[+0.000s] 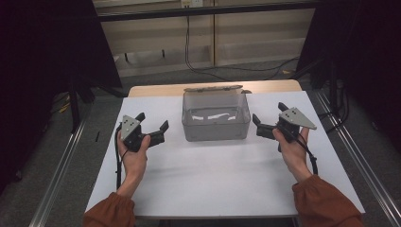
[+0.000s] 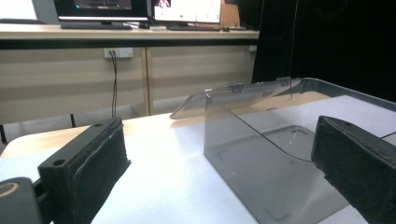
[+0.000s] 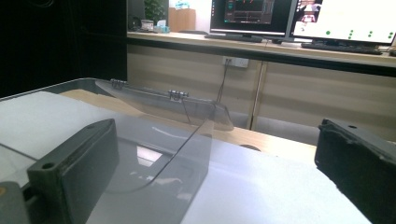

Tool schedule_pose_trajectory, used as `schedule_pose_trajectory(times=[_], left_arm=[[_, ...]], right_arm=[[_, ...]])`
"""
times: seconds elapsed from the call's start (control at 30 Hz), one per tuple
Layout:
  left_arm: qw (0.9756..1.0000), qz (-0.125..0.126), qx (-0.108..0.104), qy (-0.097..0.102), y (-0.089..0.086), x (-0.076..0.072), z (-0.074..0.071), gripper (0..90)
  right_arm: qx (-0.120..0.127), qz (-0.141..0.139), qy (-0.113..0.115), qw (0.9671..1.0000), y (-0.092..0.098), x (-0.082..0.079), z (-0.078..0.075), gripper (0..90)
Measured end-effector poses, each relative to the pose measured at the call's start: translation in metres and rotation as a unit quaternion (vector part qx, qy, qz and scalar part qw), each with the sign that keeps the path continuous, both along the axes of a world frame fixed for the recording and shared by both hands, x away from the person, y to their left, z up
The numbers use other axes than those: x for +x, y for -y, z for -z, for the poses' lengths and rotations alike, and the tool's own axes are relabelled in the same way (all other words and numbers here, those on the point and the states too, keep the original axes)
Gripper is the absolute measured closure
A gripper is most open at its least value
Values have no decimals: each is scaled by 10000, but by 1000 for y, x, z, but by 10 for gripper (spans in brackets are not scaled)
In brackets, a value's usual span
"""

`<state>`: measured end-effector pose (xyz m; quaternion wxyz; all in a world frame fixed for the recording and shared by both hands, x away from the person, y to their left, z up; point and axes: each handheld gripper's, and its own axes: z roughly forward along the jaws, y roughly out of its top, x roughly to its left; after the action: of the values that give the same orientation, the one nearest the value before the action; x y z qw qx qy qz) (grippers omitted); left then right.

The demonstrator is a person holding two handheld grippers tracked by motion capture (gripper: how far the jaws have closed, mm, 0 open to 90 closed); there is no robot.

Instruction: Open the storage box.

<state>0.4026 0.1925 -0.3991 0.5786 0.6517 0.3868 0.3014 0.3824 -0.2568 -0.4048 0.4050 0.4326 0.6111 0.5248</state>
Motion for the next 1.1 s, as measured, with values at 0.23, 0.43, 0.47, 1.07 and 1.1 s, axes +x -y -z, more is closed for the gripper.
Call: schedule_pose_trajectory(times=[0.23, 0.43, 0.47, 1.07, 1.1], left_arm=[[10000, 13, 39, -57, -2, -18, 5, 33], [9998, 62, 152, -134, 1, -28, 12, 33], [9998, 51, 134, -158, 0, -29, 13, 33], [9995, -142, -9, -285, -18, -57, 23, 33], [9995, -131, 25, -280, -19, -59, 23, 33]], right_arm=[[-75, 17, 10, 10000, 5, -19, 4, 0], [-28, 48, 15, 10000, 8, -33, 8, 0], [-28, 57, 23, 10000, 8, -34, 9, 0], [74, 283, 45, 9996, 21, -68, 21, 0], [66, 266, 45, 9996, 21, -70, 21, 0]])
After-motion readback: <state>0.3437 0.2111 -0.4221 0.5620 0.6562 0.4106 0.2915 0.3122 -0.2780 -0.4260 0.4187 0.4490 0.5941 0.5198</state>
